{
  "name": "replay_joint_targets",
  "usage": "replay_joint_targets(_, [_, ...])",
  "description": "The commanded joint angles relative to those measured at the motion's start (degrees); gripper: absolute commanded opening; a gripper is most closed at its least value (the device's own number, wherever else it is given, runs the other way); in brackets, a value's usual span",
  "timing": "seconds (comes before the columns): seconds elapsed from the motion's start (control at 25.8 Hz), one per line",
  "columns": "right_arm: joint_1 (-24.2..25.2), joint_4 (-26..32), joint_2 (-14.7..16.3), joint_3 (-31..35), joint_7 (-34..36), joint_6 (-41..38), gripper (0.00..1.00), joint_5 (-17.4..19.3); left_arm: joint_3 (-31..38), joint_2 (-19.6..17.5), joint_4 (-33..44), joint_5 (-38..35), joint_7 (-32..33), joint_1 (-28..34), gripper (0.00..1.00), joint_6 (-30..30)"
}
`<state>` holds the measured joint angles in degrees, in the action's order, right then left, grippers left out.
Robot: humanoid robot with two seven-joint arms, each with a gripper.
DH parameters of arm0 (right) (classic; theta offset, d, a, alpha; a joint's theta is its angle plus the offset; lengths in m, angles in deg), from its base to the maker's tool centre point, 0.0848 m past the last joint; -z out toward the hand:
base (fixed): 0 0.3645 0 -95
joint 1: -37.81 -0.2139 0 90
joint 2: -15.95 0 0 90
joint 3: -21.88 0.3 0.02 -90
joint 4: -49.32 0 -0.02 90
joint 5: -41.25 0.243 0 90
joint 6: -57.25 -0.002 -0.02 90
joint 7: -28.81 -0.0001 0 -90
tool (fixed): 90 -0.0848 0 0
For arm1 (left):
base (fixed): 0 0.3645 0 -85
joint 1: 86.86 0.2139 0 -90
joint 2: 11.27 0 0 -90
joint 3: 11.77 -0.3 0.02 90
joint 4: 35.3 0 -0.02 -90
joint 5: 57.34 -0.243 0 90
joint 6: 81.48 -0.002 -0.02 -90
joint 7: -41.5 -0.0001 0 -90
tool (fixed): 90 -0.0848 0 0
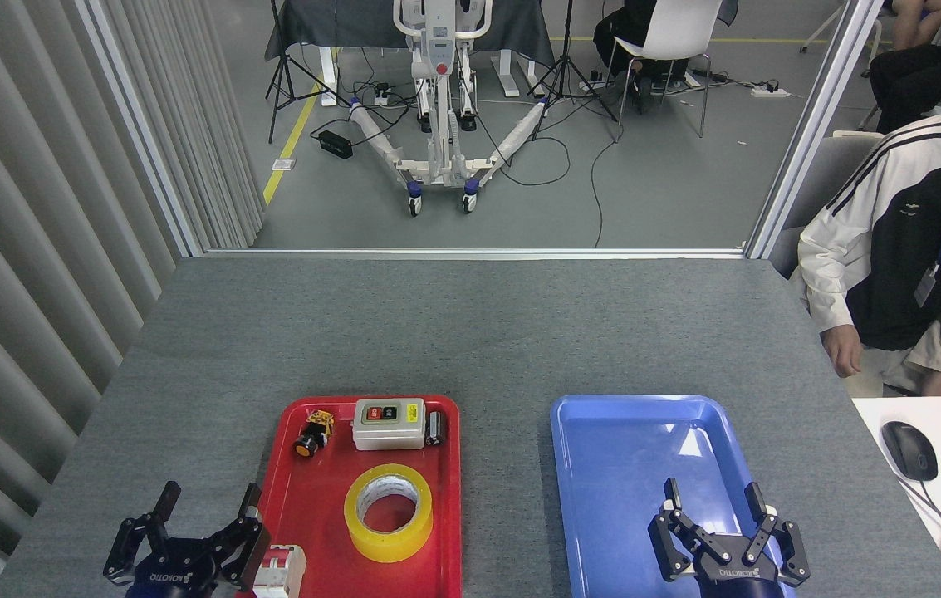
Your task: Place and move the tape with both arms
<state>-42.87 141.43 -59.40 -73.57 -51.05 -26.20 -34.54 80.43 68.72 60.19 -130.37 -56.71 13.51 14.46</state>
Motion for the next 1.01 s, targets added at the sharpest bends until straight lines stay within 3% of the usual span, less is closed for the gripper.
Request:
replay_joint_targets(0.0, [0.00,0.00,-0.05,0.00,-0.21,-0.05,1.00,-0.06,0.09,-0.10,0.22,-0.01,0.03,0.44,1.00,0.04])
replay_joint_targets(0.7, [0.00,0.00,-0.05,0.00,-0.12,-0.05,1.00,-0.06,-0.62,0.34,3.56,2.10,2.23,-0.53,1.00,0.39])
replay_joint_targets(0.82, [-0.09,0.00,-0.05,0.09,-0.12,-0.05,1.00,-0.06,-2.55,0.16,3.39,2.45,8.12,-2.55,1.00,0.39])
replay_joint_targets(0.97, [-0.09,0.00,-0.05,0.09,-0.12,-0.05,1.00,-0.06,-7.30,0.77,2.59,2.98,25.42,-10.20,1.00,0.30])
